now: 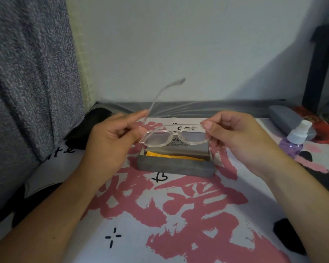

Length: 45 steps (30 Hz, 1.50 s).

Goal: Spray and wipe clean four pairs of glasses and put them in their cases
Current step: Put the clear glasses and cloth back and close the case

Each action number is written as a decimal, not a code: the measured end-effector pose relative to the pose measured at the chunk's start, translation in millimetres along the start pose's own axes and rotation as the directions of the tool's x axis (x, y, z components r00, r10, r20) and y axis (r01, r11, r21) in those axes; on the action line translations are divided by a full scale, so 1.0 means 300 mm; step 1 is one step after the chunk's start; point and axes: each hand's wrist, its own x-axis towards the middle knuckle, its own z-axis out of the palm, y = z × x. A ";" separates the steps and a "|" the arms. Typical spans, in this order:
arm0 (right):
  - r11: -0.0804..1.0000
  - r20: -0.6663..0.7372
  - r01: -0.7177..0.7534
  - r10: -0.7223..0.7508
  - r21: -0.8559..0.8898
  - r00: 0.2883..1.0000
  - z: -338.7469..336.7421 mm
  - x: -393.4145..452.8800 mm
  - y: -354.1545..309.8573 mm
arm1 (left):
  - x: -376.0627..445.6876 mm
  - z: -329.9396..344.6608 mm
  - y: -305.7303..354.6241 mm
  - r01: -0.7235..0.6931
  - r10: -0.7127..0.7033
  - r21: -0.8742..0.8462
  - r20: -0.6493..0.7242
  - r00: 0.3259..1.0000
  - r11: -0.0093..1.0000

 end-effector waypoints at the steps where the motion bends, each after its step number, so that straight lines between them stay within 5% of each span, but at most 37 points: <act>1: 0.999 -0.015 0.028 -0.029 -0.020 0.999 0.004 0.001 0.002 | -0.002 -0.005 -0.005 -0.072 0.068 0.096 0.043 0.997 0.993; 6: 0.988 -0.054 0.084 -0.091 -0.130 0.994 0.021 0.003 0.009 | -0.008 -0.004 -0.028 -0.318 0.216 0.375 0.290 0.932 0.871; 14: 0.916 -0.019 0.173 -0.192 -0.363 0.981 0.025 -0.009 0.016 | -0.020 -0.002 0.017 -0.432 0.363 0.449 0.235 0.902 0.782; 18: 0.726 0.114 0.261 -0.247 -0.637 0.962 0.021 -0.016 0.008 | -0.035 0.008 0.034 -0.490 0.447 0.516 0.216 0.868 0.703; 24: 0.535 0.190 0.437 -0.454 -0.723 0.871 0.046 -0.012 0.021 | -0.057 0.036 0.048 -0.584 0.533 0.629 0.301 0.791 0.513; 27: 0.441 0.218 0.482 -0.525 -0.757 0.823 0.055 -0.010 0.023 | -0.065 0.040 0.057 -0.610 0.528 0.618 0.342 0.777 0.496; 29: 0.423 0.210 0.490 -0.555 -0.762 0.805 0.058 -0.008 0.022 | -0.073 0.046 0.063 -0.556 0.477 0.586 0.303 0.825 0.589; 32: 0.461 0.179 0.483 -0.560 -0.745 0.809 0.055 -0.003 0.024 | -0.077 0.056 0.085 -0.353 0.324 0.399 0.140 0.936 0.846; 35: 0.655 -0.021 0.393 -0.530 -0.645 0.848 0.029 0.011 0.011 | -0.061 0.050 0.071 -0.445 0.419 0.452 0.162 0.893 0.773; 37: 0.819 -0.171 0.305 -0.431 -0.486 0.886 0.003 0.020 -0.006 | -0.055 0.038 0.042 -0.414 0.252 0.427 0.386 0.888 0.804; 38: 0.871 -0.213 0.272 -0.380 -0.409 0.900 -0.008 0.024 -0.012 | -0.056 0.041 0.029 -0.434 0.158 0.447 0.532 0.832 0.782; 41: 0.915 -0.218 0.244 -0.322 -0.320 0.921 -0.011 0.024 -0.020 | -0.070 0.068 -0.007 -0.565 0.067 0.481 0.719 0.692 0.670; 45: 0.908 -0.133 0.287 -0.339 -0.305 0.931 0.008 0.017 -0.016 | -0.045 0.040 -0.030 -0.543 0.150 0.463 0.648 0.747 0.701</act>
